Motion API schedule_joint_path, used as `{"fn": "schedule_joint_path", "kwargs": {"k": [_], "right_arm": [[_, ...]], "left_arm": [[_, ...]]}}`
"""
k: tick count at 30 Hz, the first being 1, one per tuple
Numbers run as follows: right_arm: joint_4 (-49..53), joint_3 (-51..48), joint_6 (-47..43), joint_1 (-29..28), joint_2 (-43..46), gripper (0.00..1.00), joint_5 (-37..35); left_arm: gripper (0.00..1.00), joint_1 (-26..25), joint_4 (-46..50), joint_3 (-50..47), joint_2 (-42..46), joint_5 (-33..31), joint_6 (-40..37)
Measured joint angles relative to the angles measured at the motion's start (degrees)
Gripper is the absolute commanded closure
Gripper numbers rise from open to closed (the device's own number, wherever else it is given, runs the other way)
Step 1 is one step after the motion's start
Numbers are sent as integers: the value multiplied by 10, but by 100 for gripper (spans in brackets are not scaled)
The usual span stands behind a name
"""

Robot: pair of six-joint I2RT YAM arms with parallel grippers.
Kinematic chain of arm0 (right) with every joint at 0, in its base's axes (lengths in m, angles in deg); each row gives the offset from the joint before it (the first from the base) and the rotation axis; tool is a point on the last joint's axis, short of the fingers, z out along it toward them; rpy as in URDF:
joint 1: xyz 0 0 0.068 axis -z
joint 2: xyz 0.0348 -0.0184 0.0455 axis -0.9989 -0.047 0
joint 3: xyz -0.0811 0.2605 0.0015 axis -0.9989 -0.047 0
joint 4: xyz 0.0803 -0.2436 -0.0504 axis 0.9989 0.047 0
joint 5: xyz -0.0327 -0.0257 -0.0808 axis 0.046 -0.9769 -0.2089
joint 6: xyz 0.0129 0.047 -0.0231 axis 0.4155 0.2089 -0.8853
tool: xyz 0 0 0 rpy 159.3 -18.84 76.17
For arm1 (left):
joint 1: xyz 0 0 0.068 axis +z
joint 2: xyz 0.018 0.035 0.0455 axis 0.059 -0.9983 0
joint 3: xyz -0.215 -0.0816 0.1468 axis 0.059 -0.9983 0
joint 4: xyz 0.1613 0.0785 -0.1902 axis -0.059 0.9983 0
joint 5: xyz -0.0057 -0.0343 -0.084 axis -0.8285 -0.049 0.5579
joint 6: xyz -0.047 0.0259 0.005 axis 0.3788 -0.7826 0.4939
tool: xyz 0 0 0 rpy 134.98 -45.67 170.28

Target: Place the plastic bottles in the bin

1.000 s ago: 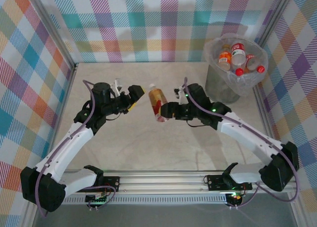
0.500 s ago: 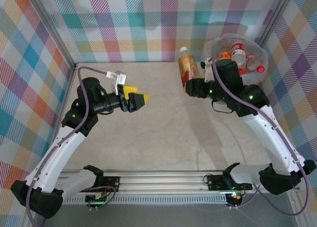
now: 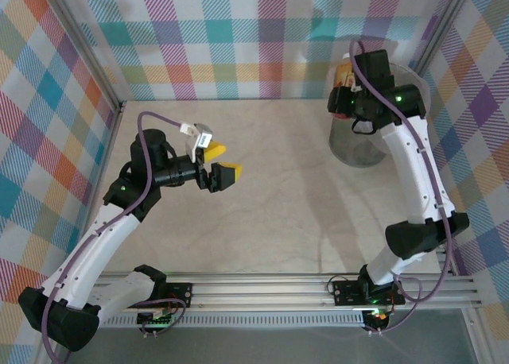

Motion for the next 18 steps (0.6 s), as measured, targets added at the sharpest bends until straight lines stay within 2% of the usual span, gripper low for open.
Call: {"fn": "schedule_joint_path", "kwargs": {"k": [6, 18], "right_arm": [[4, 83, 29, 48, -61, 46, 39], [-7, 136, 98, 78, -152, 45, 93]], "left_arm": [[0, -9, -3, -13, 0, -2, -5], [0, -11, -10, -26, -9, -7, -4]]}}
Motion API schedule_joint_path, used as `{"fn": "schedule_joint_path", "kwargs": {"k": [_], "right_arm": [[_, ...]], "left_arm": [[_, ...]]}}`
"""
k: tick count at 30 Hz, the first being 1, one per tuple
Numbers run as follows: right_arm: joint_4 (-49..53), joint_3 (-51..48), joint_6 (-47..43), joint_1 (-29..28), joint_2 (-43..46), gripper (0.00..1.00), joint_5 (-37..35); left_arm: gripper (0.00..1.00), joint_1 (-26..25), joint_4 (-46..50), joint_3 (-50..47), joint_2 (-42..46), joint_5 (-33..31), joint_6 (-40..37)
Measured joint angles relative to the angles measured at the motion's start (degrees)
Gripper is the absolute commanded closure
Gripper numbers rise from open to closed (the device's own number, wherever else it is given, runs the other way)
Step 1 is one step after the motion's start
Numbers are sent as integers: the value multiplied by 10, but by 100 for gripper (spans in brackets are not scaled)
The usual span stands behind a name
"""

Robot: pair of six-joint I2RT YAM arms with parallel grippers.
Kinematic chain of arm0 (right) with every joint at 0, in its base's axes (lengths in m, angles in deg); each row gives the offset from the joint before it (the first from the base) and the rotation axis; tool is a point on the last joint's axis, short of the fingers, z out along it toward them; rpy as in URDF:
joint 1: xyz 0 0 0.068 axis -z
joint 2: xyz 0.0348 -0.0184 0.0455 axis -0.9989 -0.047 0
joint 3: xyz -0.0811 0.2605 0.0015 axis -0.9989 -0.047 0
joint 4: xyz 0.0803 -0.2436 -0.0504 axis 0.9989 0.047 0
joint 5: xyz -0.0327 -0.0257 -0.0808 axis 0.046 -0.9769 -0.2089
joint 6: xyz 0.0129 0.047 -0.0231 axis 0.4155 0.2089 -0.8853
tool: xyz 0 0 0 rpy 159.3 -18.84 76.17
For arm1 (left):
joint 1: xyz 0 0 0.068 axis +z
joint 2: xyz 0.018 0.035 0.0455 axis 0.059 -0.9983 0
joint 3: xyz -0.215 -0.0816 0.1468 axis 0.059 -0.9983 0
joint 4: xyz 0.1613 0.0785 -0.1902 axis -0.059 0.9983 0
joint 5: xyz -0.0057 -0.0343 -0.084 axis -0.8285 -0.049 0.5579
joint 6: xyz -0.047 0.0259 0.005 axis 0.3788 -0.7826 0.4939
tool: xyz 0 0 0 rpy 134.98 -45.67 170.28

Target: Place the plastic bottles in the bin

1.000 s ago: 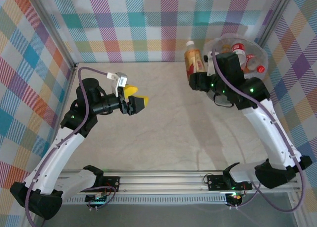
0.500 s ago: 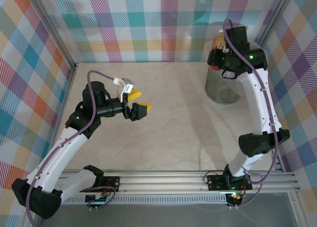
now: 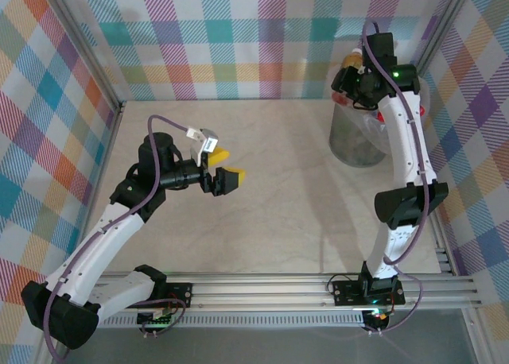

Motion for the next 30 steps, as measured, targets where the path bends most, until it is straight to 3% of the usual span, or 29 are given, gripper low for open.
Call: {"fn": "schedule_joint_path", "kwargs": {"k": [12, 24, 30], "right_arm": [[-17, 36, 60, 64, -39, 44, 66], [-12, 45, 75, 79, -41, 22, 110], [-5, 74, 74, 79, -41, 18, 111]], "left_arm": [[0, 0, -5, 0, -6, -4, 0], [0, 0, -4, 0, -6, -13, -2], [0, 0, -4, 0, -6, -14, -2]]}}
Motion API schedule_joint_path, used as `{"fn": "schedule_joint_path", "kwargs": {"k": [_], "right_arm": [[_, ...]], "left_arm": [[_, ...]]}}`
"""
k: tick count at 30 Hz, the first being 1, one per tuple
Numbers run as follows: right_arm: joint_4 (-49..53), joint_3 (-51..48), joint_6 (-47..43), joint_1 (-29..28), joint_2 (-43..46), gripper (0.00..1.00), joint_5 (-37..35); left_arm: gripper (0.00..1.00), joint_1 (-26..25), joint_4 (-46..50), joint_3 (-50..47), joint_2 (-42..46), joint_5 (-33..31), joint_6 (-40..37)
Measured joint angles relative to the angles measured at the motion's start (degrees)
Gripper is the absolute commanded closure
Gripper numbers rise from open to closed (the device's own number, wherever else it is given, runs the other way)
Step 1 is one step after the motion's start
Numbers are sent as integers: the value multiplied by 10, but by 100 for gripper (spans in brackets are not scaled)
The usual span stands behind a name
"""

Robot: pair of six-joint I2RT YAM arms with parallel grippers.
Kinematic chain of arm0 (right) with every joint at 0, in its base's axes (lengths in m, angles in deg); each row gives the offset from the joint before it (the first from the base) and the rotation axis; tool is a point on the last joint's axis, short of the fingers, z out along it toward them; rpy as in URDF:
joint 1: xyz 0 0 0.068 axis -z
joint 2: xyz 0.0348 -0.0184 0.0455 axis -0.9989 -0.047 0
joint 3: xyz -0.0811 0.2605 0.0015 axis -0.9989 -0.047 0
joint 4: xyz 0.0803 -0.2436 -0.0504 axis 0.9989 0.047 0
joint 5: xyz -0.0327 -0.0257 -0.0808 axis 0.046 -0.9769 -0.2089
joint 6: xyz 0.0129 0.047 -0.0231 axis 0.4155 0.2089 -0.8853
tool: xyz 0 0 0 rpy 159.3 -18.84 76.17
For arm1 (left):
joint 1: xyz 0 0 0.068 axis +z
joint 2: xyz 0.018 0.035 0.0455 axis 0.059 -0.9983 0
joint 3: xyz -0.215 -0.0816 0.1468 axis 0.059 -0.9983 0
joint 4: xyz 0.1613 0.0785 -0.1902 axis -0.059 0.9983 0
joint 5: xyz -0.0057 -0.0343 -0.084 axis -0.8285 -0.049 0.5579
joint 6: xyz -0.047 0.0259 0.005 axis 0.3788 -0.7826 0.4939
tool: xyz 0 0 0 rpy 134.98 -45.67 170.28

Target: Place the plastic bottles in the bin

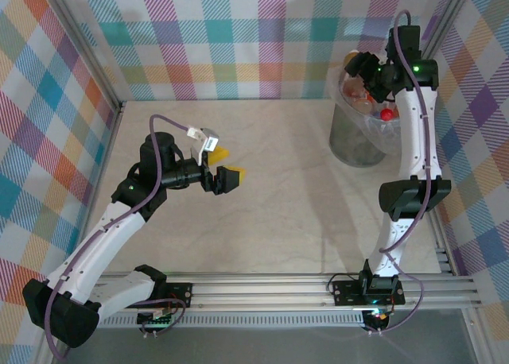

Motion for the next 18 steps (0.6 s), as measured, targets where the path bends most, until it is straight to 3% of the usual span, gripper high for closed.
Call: {"fn": "schedule_joint_path", "kwargs": {"k": [9, 14, 18], "right_arm": [[8, 22, -9, 0, 0, 23, -1], [6, 22, -19, 0, -5, 34, -1], [-11, 22, -38, 0, -12, 34, -4]], "left_arm": [[0, 0, 0, 0, 0, -1, 0], [0, 0, 0, 0, 0, -1, 0], [0, 0, 0, 0, 0, -1, 0]]}}
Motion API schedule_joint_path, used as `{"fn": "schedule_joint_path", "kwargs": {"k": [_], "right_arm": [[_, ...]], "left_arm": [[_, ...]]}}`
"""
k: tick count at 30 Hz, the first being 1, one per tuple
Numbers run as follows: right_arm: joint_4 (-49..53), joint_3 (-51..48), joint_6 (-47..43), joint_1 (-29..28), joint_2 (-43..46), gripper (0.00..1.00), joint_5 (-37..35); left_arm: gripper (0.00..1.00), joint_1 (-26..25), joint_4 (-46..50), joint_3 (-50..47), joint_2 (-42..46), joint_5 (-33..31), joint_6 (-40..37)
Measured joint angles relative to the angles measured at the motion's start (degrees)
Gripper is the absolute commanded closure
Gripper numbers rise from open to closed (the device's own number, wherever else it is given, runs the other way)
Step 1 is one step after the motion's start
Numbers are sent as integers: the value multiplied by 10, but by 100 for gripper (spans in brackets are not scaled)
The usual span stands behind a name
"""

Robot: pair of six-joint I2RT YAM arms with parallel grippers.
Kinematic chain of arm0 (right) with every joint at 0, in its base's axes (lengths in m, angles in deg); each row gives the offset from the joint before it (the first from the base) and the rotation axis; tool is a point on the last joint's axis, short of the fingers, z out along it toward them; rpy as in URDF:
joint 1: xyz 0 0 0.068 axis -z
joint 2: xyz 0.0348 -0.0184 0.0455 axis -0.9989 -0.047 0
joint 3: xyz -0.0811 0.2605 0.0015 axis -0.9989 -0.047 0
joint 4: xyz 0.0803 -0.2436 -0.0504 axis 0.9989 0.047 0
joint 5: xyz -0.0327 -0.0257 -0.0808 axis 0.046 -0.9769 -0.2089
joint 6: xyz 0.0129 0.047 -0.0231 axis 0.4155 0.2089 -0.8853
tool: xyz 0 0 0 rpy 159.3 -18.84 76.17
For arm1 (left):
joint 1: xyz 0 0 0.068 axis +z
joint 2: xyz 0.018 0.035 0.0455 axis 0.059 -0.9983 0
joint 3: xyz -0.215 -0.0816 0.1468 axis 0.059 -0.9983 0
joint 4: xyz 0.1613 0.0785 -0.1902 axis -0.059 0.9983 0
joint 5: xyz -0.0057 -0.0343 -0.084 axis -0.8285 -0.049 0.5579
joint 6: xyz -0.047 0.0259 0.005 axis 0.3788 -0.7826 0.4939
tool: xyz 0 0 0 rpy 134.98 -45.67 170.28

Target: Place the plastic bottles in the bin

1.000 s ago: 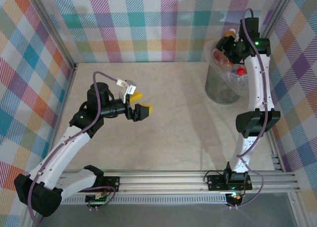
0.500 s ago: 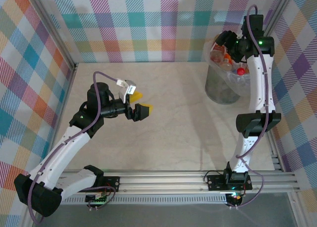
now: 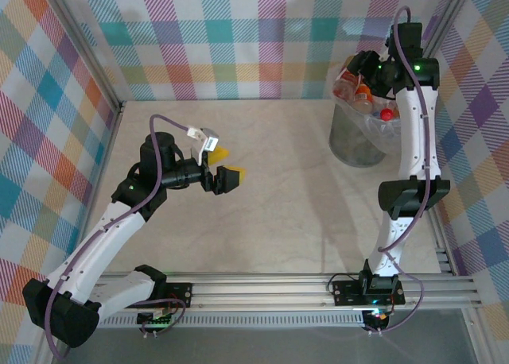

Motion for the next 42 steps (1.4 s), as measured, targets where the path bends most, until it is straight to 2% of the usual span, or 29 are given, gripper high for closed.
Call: {"fn": "schedule_joint_path", "kwargs": {"k": [5, 10, 16, 24, 30, 42], "right_arm": [[-18, 7, -35, -1, -11, 25, -16], [-16, 45, -70, -8, -45, 24, -35], [-23, 50, -89, -13, -67, 28, -46], [-23, 59, -99, -20, -70, 39, -87], [-8, 69, -99, -29, -70, 40, -140], [2, 79, -102, -27, -73, 41, -183]], "left_arm": [[0, 0, 0, 0, 0, -2, -2], [0, 0, 4, 0, -3, -5, -5], [0, 0, 13, 0, -10, -7, -12], [0, 0, 13, 0, -14, -10, -15], [0, 0, 14, 0, -19, -11, -16], [0, 0, 15, 0, -19, -11, -17]]}}
